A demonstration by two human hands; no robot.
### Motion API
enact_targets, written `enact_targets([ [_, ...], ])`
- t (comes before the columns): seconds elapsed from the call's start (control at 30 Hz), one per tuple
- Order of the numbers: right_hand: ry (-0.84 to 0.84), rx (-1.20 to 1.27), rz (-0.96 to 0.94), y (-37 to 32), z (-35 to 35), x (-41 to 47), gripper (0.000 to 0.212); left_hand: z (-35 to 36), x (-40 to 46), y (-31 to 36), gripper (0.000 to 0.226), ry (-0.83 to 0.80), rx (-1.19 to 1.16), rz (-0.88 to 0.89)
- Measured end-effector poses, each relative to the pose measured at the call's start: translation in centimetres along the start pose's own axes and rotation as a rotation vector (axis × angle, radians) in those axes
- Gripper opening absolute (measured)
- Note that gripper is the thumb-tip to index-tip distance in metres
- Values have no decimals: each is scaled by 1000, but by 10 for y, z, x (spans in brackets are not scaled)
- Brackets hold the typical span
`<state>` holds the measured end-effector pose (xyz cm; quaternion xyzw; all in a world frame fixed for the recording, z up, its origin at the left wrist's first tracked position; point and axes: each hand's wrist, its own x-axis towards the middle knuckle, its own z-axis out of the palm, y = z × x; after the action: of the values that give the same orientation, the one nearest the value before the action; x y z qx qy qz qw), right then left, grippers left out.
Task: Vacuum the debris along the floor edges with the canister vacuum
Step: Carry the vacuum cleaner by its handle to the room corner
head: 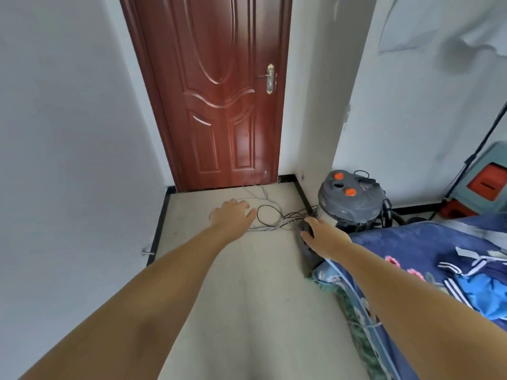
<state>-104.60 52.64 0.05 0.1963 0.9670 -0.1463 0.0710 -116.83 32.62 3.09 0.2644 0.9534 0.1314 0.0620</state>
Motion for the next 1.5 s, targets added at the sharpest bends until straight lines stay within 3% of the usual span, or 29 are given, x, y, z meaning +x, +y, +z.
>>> enact_targets([
  [0.17, 27, 28, 116, 46, -22, 99, 48, 23, 124, 36, 42, -51, 9, 157],
  [0.43, 33, 94, 279, 106, -75, 255, 45, 37, 313, 77, 43, -92, -77, 205],
  [0.7, -46, 143, 447, 159, -73, 371, 48, 71, 465, 92, 47, -240, -74, 240],
  [0.9, 3, 282, 631, 205, -71, 439, 33, 97, 576, 126, 44, -393, -69, 383],
  [1.23, 30, 546, 928, 280, -45, 503, 34, 192, 677, 229, 35, -723, -89, 503],
  [1.5, 127, 704, 1138, 379, -25, 572, 45, 285, 761, 294, 45, -886, -112, 378],
])
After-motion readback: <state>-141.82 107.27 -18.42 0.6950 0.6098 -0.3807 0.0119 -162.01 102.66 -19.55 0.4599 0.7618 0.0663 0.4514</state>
